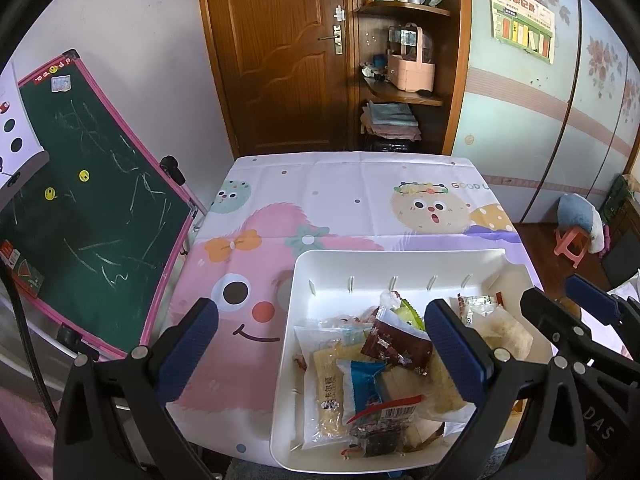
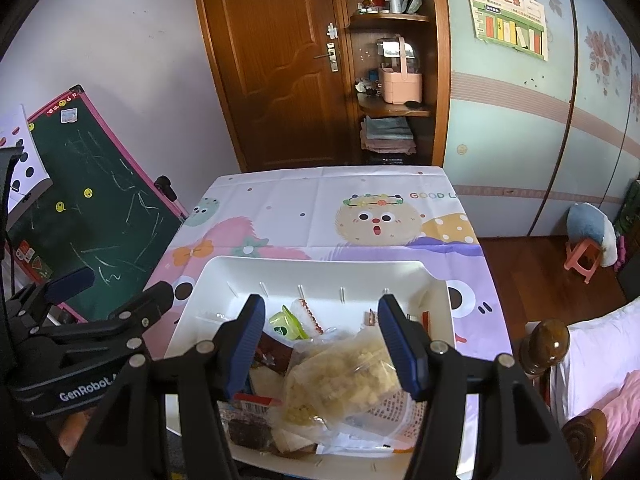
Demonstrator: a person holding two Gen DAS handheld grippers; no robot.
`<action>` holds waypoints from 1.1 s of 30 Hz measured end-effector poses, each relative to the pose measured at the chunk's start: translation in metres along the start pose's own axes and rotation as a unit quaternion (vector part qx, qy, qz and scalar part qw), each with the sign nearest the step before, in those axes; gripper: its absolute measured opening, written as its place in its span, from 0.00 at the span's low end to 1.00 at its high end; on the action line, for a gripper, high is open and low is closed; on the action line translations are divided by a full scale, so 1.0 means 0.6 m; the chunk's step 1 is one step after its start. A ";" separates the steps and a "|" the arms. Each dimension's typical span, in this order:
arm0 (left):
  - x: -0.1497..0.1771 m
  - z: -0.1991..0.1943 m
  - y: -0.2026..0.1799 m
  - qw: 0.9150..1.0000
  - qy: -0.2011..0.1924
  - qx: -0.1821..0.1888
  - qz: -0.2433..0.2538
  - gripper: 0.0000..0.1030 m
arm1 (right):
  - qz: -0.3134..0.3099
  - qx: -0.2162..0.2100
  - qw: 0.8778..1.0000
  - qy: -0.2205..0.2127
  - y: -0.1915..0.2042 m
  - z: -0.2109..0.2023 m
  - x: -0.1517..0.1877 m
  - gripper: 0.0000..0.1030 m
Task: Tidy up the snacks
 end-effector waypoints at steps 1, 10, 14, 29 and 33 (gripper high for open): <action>0.001 0.001 0.001 1.000 0.000 -0.001 0.000 1.00 | 0.000 0.000 1.000 -0.001 -0.001 0.000 0.000 0.58; 0.009 0.004 0.004 1.000 0.004 0.000 -0.003 1.00 | 0.000 0.003 1.000 -0.001 -0.005 0.001 0.004 0.58; 0.009 0.005 0.005 1.000 0.005 0.000 -0.003 1.00 | 0.000 0.003 1.000 0.000 -0.006 0.002 0.005 0.58; 0.015 0.010 0.000 1.000 0.009 0.003 -0.006 1.00 | -0.001 0.005 1.000 0.000 -0.005 0.002 0.005 0.58; 0.013 0.010 0.001 1.000 0.008 0.003 -0.006 1.00 | -0.001 0.006 1.000 -0.001 -0.005 0.002 0.005 0.58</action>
Point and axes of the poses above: each gripper's, at about its wrist camera, not at the fingertips, and z roughly the way its jaws point, y to its left, x to its underside, the point moved 10 cm from there along z, roughly the way its jaws point, and after that the axes turned 6 degrees about x, right-handed, at the moved point
